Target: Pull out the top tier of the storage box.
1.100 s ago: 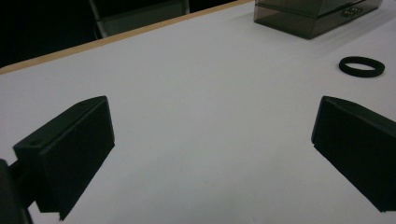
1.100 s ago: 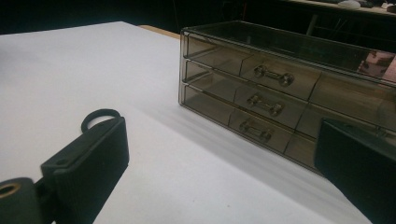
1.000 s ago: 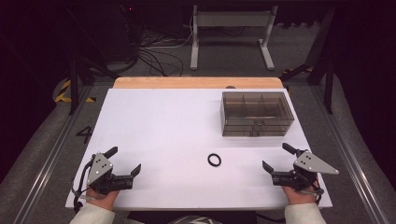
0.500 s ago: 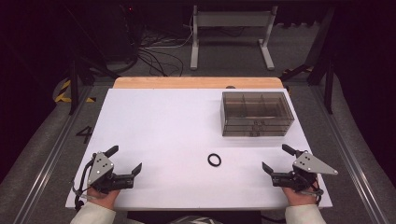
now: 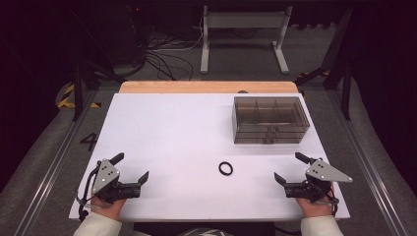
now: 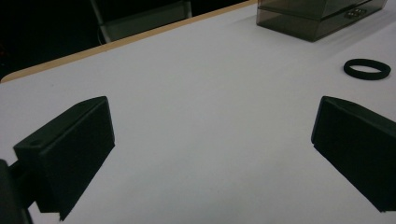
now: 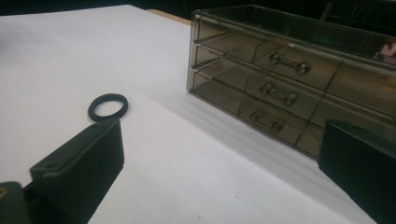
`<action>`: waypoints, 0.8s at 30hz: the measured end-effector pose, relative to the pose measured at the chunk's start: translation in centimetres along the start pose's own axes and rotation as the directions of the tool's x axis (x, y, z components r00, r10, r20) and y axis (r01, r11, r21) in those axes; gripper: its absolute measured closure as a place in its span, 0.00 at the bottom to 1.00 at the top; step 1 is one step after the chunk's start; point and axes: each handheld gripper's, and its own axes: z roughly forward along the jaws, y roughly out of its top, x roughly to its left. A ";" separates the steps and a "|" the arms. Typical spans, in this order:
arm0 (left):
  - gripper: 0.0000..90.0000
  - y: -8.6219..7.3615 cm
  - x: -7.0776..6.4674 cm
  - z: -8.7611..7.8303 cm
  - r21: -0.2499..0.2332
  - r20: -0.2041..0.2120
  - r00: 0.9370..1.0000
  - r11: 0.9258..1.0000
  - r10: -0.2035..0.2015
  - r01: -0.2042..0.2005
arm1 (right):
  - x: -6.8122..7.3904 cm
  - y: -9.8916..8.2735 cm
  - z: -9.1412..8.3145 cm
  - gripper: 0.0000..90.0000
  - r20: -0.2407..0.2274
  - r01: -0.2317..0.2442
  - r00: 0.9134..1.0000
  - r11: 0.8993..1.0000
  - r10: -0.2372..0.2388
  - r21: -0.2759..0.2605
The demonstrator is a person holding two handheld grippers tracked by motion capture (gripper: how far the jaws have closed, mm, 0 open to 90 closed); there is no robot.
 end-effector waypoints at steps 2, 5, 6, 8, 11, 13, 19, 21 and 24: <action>0.00 0.0 0.0 0.0 -0.001 -0.002 1.000 1.000 -0.001 0.001 | 0.0 0.0 0.2 0.00 -0.007 0.007 1.000 1.000 -0.007 0.013; 0.00 0.0 0.0 0.1 0.006 -0.001 1.000 1.000 -0.005 0.005 | 0.0 0.4 0.5 0.00 -0.009 0.021 1.000 0.999 -0.021 0.038; 0.00 -0.1 0.0 0.1 0.008 -0.001 1.000 1.000 -0.003 0.003 | 0.0 0.6 0.5 0.00 -0.008 0.018 1.000 0.999 -0.018 0.031; 0.00 -0.1 0.0 0.1 0.008 0.001 1.000 1.000 -0.003 0.003 | -0.1 1.1 0.7 0.00 -0.003 0.010 1.000 1.000 -0.010 0.028; 0.00 -0.1 0.0 0.2 0.018 0.011 1.000 1.000 -0.003 0.003 | -0.4 1.7 1.4 0.00 0.029 -0.021 0.999 0.996 0.019 0.081; 0.00 -0.2 0.1 0.2 0.020 0.013 1.000 1.000 -0.004 0.004 | -0.5 1.8 1.8 0.00 0.031 -0.014 0.999 0.996 0.011 0.086; 0.00 -0.1 0.1 0.2 0.016 0.008 1.000 1.000 -0.007 0.007 | -0.1 2.8 2.7 0.00 0.020 0.032 0.999 0.995 -0.034 0.099; 0.00 -0.1 0.0 0.3 0.020 0.011 1.000 1.000 -0.004 0.004 | 0.1 3.3 3.0 0.00 0.018 0.047 0.999 0.994 -0.049 0.098; 0.00 -0.1 0.0 0.3 0.018 0.011 1.000 1.000 -0.003 0.003 | 0.2 3.8 3.4 0.00 0.020 0.054 0.998 0.993 -0.056 0.103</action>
